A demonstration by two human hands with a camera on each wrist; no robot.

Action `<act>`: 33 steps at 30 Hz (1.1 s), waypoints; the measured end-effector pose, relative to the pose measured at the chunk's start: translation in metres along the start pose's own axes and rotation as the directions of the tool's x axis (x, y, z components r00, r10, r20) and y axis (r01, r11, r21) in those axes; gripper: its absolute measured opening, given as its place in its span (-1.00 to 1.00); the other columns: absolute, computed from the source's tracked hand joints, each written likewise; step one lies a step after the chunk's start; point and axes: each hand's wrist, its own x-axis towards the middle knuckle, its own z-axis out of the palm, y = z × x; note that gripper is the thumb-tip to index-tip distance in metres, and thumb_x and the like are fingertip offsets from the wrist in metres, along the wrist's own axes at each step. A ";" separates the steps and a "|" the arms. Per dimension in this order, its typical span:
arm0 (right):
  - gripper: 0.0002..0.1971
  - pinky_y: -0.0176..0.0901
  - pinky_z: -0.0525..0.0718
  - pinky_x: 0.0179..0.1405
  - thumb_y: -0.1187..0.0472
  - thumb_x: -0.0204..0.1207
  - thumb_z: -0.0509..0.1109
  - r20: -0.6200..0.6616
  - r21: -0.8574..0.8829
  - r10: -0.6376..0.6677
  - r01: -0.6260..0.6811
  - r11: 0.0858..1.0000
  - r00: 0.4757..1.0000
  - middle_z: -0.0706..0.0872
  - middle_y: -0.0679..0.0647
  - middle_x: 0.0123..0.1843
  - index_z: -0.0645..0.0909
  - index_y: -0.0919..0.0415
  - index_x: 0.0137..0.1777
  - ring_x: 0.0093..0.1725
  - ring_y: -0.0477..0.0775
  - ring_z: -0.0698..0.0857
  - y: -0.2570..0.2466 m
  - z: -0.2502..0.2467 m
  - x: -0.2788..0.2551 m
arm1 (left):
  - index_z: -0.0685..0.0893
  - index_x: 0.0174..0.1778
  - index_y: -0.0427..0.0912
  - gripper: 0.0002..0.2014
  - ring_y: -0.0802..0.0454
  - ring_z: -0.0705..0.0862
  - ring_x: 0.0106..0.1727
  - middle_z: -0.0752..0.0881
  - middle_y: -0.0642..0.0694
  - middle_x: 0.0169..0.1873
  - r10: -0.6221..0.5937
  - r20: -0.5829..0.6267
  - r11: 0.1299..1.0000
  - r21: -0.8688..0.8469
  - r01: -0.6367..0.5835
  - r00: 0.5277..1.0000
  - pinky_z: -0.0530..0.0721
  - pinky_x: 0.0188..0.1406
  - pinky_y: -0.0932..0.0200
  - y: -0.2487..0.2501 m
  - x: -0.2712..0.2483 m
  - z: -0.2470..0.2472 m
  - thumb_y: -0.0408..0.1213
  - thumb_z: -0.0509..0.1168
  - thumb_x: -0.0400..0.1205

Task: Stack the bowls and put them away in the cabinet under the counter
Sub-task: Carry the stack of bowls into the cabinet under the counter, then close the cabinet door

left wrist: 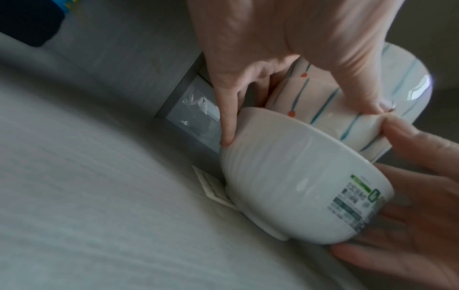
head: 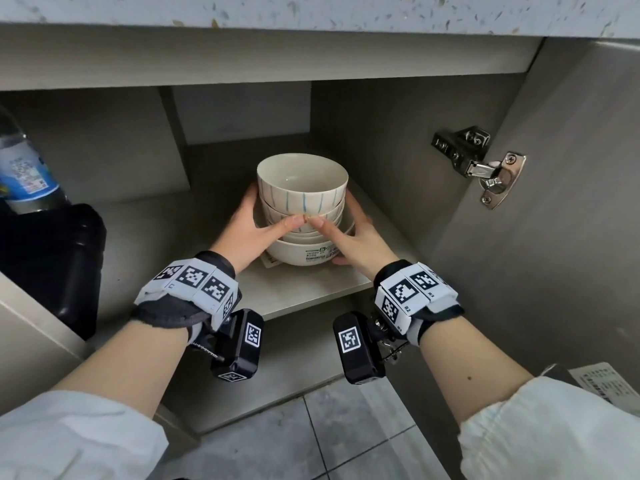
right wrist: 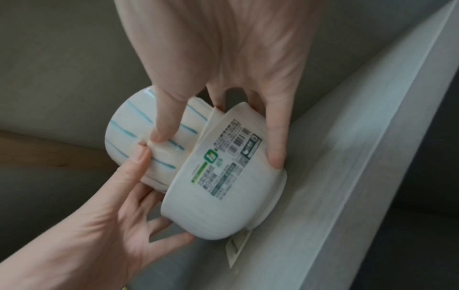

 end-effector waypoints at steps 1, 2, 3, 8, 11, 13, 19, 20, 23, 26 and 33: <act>-0.13 0.07 0.72 0.09 -0.17 0.33 0.44 0.002 0.006 0.004 -0.004 1.000 1.000 0.16 0.10 0.61 0.03 -0.33 0.57 0.54 0.25 0.33 0.000 0.000 0.000 | 0.13 0.56 0.01 -0.18 0.17 0.30 0.45 0.35 0.00 0.53 0.002 0.000 1.000 -0.003 -0.002 1.000 0.30 0.34 0.21 -0.001 0.001 0.000 -0.10 0.42 0.44; -0.11 0.07 0.71 0.09 -0.20 0.29 0.45 0.007 0.014 0.003 -0.003 1.000 1.000 0.16 0.09 0.61 0.03 -0.34 0.56 0.54 0.25 0.33 0.000 0.001 0.000 | 0.13 0.56 0.01 -0.17 0.14 0.30 0.48 0.35 0.00 0.54 -0.002 -0.001 1.000 -0.003 0.002 1.000 0.31 0.35 0.19 -0.003 0.002 0.000 -0.08 0.42 0.43; -0.08 0.08 0.71 0.11 -0.26 0.23 0.45 0.007 0.018 -0.001 0.001 1.000 1.000 0.18 0.07 0.62 0.03 -0.35 0.55 0.54 0.25 0.34 0.000 0.002 0.000 | 0.12 0.56 0.01 -0.16 0.11 0.29 0.51 0.34 0.00 0.54 -0.006 -0.004 1.000 -0.002 0.006 1.000 0.31 0.37 0.18 -0.004 0.002 0.000 -0.06 0.42 0.42; -0.07 0.40 0.41 0.44 -0.35 0.18 0.39 -0.011 -0.008 -0.018 0.018 1.000 1.000 0.17 -0.01 0.65 0.02 -0.37 0.54 0.63 0.19 0.17 0.002 0.005 -0.005 | 0.10 0.57 0.03 -0.08 0.05 0.26 0.56 0.30 0.00 0.57 -0.043 -0.034 0.999 -0.027 0.042 0.998 0.28 0.53 0.00 -0.010 0.002 0.001 -0.01 0.47 0.37; -0.18 0.36 0.41 0.46 -0.19 0.36 0.40 -0.032 0.029 0.028 -0.027 0.999 0.999 0.21 0.00 0.65 0.07 -0.24 0.58 0.63 0.08 0.18 -0.003 0.004 -0.019 | 0.11 0.56 0.04 -0.09 0.06 0.24 0.56 0.27 -0.01 0.58 -0.097 -0.040 0.995 -0.036 0.095 0.995 0.27 0.52 0.05 -0.008 -0.005 0.001 -0.06 0.49 0.37; -0.21 0.29 0.42 0.48 -0.08 0.42 0.41 -0.058 0.073 0.094 -0.090 0.993 0.994 0.25 0.02 0.64 0.12 -0.09 0.60 0.61 0.03 0.22 -0.011 0.000 -0.030 | 0.11 0.55 0.07 -0.07 0.08 0.24 0.56 0.26 -0.01 0.58 -0.162 -0.036 0.986 -0.049 0.160 0.986 0.27 0.50 0.08 -0.003 -0.014 -0.001 -0.05 0.51 0.33; -0.32 0.16 0.42 0.51 0.17 0.48 0.40 -0.083 0.092 0.271 -0.263 0.960 0.959 0.37 0.15 0.56 0.23 0.11 0.58 0.54 0.09 0.38 -0.054 -0.021 -0.076 | 0.13 0.55 0.00 -0.15 0.03 0.26 0.55 0.27 -0.09 0.57 -0.341 0.009 0.940 0.028 0.341 0.940 0.26 0.51 0.08 0.041 -0.048 -0.011 -0.10 0.46 0.41; -0.34 0.16 0.44 0.50 0.19 0.48 0.40 -0.081 0.076 0.296 -0.290 0.954 0.952 0.40 0.17 0.54 0.25 0.12 0.57 0.51 0.11 0.42 -0.064 -0.027 -0.086 | 0.18 0.53 -0.03 -0.21 0.02 0.28 0.55 0.30 -0.11 0.55 -0.356 0.022 0.934 0.052 0.354 0.934 0.26 0.49 0.10 0.054 -0.055 -0.013 -0.10 0.44 0.43; -0.45 0.20 0.54 0.40 0.22 0.51 0.35 -0.064 0.045 0.343 -0.340 0.939 0.937 0.50 0.22 0.45 0.36 0.15 0.51 0.40 0.18 0.54 -0.105 -0.052 -0.117 | 0.32 0.46 -0.15 -0.41 -0.03 0.39 0.49 0.44 -0.16 0.46 -0.363 0.062 0.928 0.116 0.355 0.930 0.29 0.38 0.19 0.103 -0.077 -0.021 -0.18 0.35 0.53; -0.66 0.12 0.65 0.24 0.28 0.55 0.28 -0.031 0.070 0.367 -0.364 0.929 0.930 0.66 0.15 0.10 0.53 0.18 0.33 0.19 0.24 0.67 -0.151 -0.080 -0.151 | 0.42 0.38 -0.22 -0.56 -0.04 0.55 0.28 0.59 -0.22 0.30 -0.375 0.088 0.925 0.095 0.367 0.923 0.44 0.32 0.12 0.158 -0.098 -0.028 -0.29 0.27 0.58; -0.76 -0.14 0.60 0.10 0.28 0.51 0.25 -0.139 -0.128 0.284 -0.302 0.945 0.949 0.75 0.11 0.06 0.68 0.10 0.09 0.02 0.10 0.70 -0.234 -0.146 -0.214 | 0.60 0.19 -0.12 -0.74 0.04 0.63 0.14 0.73 -0.04 0.13 -0.189 0.095 0.954 0.255 0.160 0.977 0.51 0.19 0.19 0.278 -0.137 -0.049 -0.32 0.18 0.60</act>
